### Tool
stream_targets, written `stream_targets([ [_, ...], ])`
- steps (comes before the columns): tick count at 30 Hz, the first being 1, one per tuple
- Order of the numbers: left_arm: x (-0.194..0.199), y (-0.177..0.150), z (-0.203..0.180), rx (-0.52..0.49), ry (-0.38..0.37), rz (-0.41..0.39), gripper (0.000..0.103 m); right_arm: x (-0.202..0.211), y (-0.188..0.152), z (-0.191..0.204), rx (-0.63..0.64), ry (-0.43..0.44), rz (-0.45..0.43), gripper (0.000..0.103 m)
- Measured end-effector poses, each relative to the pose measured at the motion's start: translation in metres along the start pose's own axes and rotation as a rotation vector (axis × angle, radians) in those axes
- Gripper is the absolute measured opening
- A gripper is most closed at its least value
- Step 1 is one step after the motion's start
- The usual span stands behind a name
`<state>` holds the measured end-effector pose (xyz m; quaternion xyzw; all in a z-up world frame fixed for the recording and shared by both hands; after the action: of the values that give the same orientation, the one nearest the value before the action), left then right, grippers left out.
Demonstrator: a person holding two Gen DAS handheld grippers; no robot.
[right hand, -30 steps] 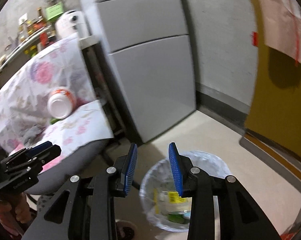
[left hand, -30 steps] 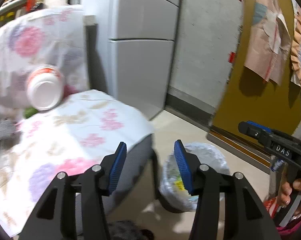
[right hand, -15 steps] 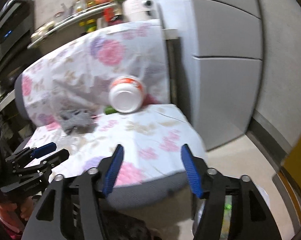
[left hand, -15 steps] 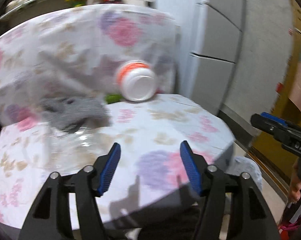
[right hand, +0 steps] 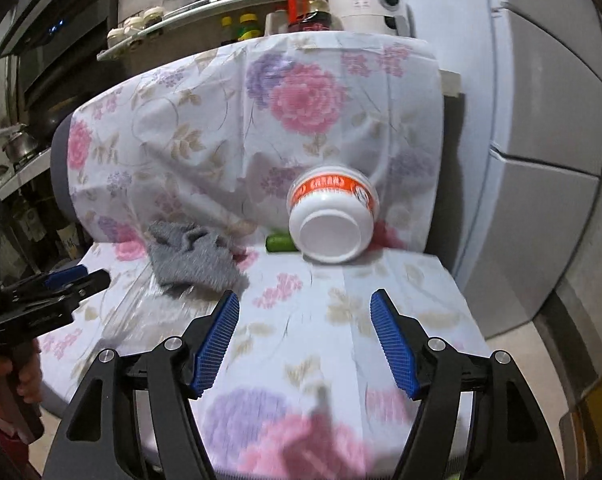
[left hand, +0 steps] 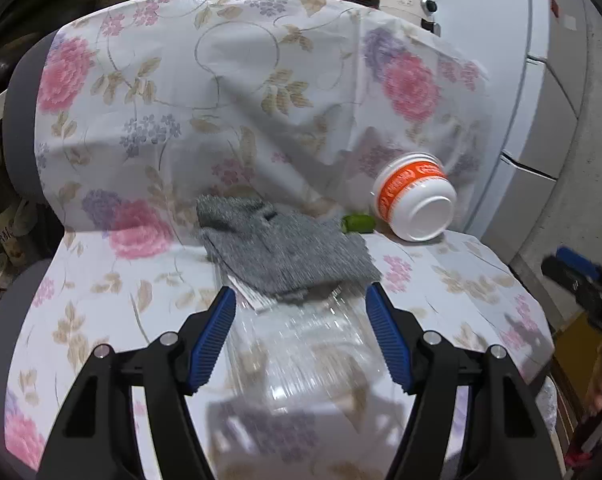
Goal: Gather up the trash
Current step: 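Move both tools back over the chair, then grasp the white-and-orange cup by its rim with the right tool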
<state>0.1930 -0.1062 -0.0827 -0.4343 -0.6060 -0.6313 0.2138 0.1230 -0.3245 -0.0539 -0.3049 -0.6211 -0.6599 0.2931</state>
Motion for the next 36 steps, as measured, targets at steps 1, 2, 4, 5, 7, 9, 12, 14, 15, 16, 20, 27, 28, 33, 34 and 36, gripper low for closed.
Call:
stream_targets([
  [1,-0.004,0.004,0.002,-0.001,0.006,0.003,0.066,-0.007,0.009,-0.002,0.004,-0.006,-0.002,0.069],
  [2,-0.008,0.009,0.004,-0.001,0.010,0.004,0.066,-0.014,0.019,-0.004,0.011,-0.012,-0.004,0.069],
  [4,-0.015,0.018,0.008,0.002,0.017,0.007,0.066,-0.034,0.045,-0.009,0.029,-0.040,-0.013,0.069],
  [5,-0.018,0.022,0.009,0.004,0.019,0.007,0.066,-0.047,0.060,-0.011,0.038,-0.053,-0.016,0.068],
  [7,-0.027,0.031,0.014,0.010,0.029,0.008,0.066,-0.070,0.081,-0.015,0.034,-0.060,-0.006,0.065],
  [9,-0.035,0.039,0.018,0.016,0.037,0.012,0.066,-0.095,0.097,-0.019,0.017,-0.061,0.011,0.056],
  [12,-0.047,0.044,0.023,0.029,0.041,0.023,0.066,-0.124,0.115,-0.024,-0.002,-0.056,0.025,0.054],
  [14,-0.055,0.044,0.025,0.033,0.042,0.035,0.066,-0.138,0.123,-0.028,-0.017,-0.057,0.028,0.054],
  [15,-0.058,0.044,0.026,0.035,0.042,0.040,0.066,-0.144,0.124,-0.030,-0.022,-0.053,0.036,0.054],
  [16,-0.061,0.044,0.027,0.038,0.043,0.045,0.066,-0.150,0.122,-0.031,-0.033,-0.045,0.057,0.054],
  [20,-0.067,0.041,0.029,0.050,0.034,0.057,0.066,-0.138,0.095,-0.032,-0.045,-0.041,0.084,0.055],
  [27,-0.064,0.030,0.027,0.059,0.019,0.064,0.066,-0.101,0.009,-0.020,-0.055,0.070,0.239,0.056],
  [28,-0.063,0.028,0.027,0.062,0.019,0.065,0.066,-0.092,0.003,-0.022,-0.057,0.062,0.225,0.056],
  [33,-0.054,0.019,0.026,0.065,0.022,0.064,0.066,-0.065,0.009,-0.036,-0.122,0.061,0.135,0.062],
  [34,-0.052,0.017,0.025,0.065,0.023,0.064,0.066,-0.065,0.014,-0.037,-0.136,0.054,0.126,0.062],
  [36,-0.048,0.016,0.026,0.066,0.030,0.061,0.066,-0.073,0.022,-0.044,-0.154,0.008,0.117,0.062],
])
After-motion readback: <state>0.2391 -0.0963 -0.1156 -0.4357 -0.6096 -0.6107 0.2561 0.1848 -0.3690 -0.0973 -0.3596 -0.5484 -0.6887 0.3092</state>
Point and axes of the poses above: each gripper's, at about its wrist camera, not at the fingertips, and x roughly against the way its jaws point, z to its left, y to its top, the point moved 10 cm from there along -x, roughly the way its jaws point, and after that the axes turned 14 degrees about z, right-handed, at the moved point
